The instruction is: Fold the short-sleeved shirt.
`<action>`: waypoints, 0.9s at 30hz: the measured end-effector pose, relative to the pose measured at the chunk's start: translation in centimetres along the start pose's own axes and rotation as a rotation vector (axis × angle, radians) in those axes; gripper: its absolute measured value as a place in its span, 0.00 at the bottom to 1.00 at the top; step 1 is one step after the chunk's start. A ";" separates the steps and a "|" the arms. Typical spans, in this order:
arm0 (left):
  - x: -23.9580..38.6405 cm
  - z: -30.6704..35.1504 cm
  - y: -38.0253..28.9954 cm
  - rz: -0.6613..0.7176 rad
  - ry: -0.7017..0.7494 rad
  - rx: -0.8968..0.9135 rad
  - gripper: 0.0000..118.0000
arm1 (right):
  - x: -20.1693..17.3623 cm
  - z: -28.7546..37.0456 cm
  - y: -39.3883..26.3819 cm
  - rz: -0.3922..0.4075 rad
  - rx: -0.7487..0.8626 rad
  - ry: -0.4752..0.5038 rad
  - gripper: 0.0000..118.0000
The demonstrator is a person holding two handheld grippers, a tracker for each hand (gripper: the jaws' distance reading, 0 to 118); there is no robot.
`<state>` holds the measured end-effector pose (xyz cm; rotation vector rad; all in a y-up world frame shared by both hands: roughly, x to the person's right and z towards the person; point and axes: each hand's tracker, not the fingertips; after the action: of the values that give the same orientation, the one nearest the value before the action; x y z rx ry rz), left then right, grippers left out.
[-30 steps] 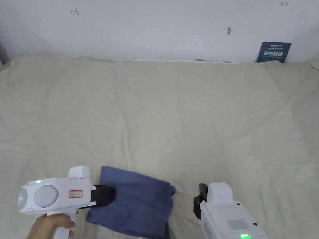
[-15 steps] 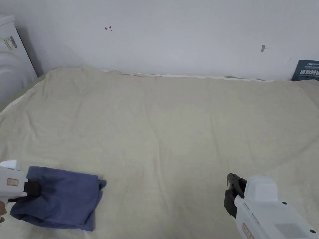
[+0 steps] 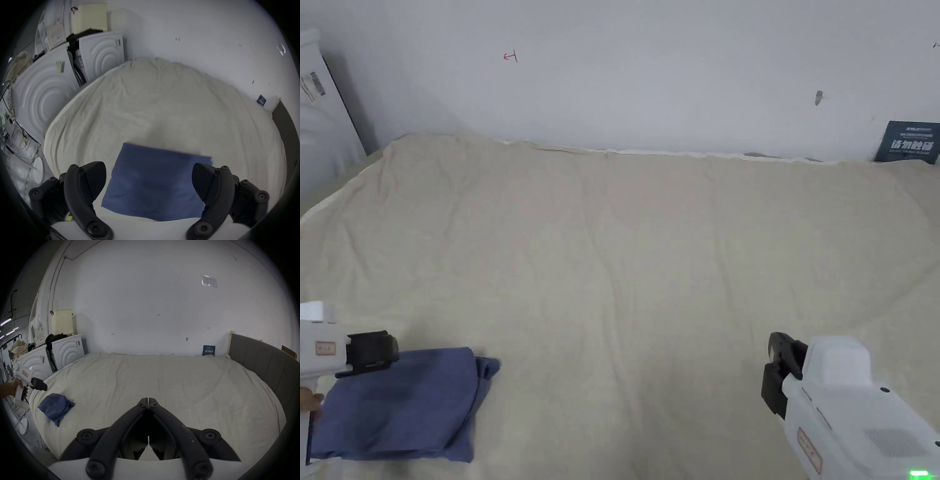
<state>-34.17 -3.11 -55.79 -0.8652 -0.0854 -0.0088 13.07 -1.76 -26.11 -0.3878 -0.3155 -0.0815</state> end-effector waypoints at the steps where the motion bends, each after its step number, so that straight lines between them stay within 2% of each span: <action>1: 0.7 1.4 0.3 -0.002 -0.009 0.044 0.93 | 0.3 0.6 0.4 0.002 0.015 -0.010 0.02; 8: 7.6 13.0 0.6 -0.105 -0.010 0.389 0.93 | 3.2 5.0 3.7 0.017 0.119 -0.069 0.02; 16: 17.4 23.7 -2.9 -0.151 -0.144 0.752 0.94 | 7.8 10.0 7.1 0.041 0.237 -0.118 0.02; 20: 21.8 25.3 -5.4 -0.140 -0.177 0.839 0.94 | 9.5 11.8 8.0 0.063 0.282 -0.162 0.02; 24: 25.8 24.7 -8.0 -0.186 -0.204 0.890 0.94 | 10.8 13.4 8.1 0.075 0.316 -0.205 0.02; 27: 28.0 24.0 -9.6 -0.197 -0.213 0.897 0.87 | 11.4 14.0 8.1 0.075 0.326 -0.219 0.02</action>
<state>-8.42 9.65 -30.79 0.0442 -0.3450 -0.0580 20.98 10.90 -13.09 -0.0841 -0.5211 0.0864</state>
